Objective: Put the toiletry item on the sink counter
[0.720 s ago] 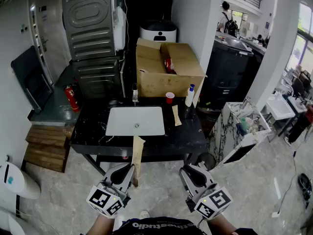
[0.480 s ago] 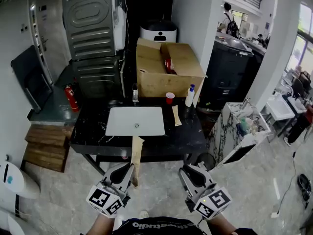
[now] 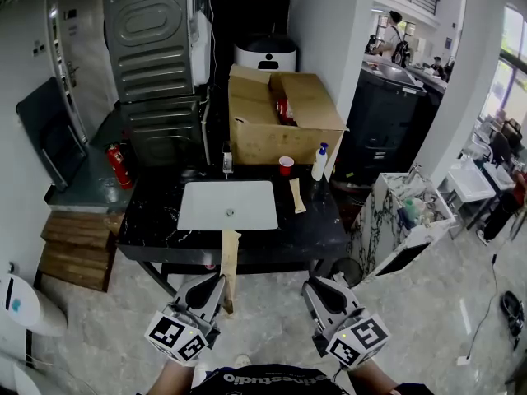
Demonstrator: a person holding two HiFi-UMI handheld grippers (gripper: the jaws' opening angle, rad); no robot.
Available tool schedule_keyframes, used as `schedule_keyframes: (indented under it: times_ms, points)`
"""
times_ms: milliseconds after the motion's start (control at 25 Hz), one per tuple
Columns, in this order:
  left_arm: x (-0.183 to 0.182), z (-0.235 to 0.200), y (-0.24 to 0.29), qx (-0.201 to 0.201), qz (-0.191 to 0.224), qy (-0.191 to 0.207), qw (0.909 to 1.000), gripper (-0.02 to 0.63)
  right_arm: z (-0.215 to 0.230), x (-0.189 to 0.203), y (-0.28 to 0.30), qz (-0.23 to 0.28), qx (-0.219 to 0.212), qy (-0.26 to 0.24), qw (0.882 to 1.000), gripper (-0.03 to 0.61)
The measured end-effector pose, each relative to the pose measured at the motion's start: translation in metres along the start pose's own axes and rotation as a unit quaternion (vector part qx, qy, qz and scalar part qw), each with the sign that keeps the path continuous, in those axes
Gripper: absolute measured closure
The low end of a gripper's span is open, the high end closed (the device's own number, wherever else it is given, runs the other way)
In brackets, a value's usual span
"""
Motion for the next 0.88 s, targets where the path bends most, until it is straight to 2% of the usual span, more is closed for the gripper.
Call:
schedule_keyframes:
  times_ms: [160,480,880]
  points:
    - [0.002,-0.002,0.002,0.003,-0.002,0.011,0.9999,0.589,0.003,0.002,0.004,-0.007,0.004,-0.004,1.000,0.515]
    - [-0.003,-0.019,0.000,0.004,0.005,-0.019,0.9998,0.589,-0.004,0.006,0.022,-0.019,-0.007,0.000,1.000,0.515]
    - [-0.008,-0.059,-0.008,0.011,0.002,-0.019,0.9998,0.589,-0.026,0.007,0.060,-0.026,-0.001,-0.007,1.000,0.515]
Point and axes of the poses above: the fingertips, and each gripper's own axes: y forward along the fingers, z to its right, x out of its underside, the point moved 4 cm from there along -y, backward along the fingers, and after that the axes turned 7 degrees about -y, right-handed, at the moved point
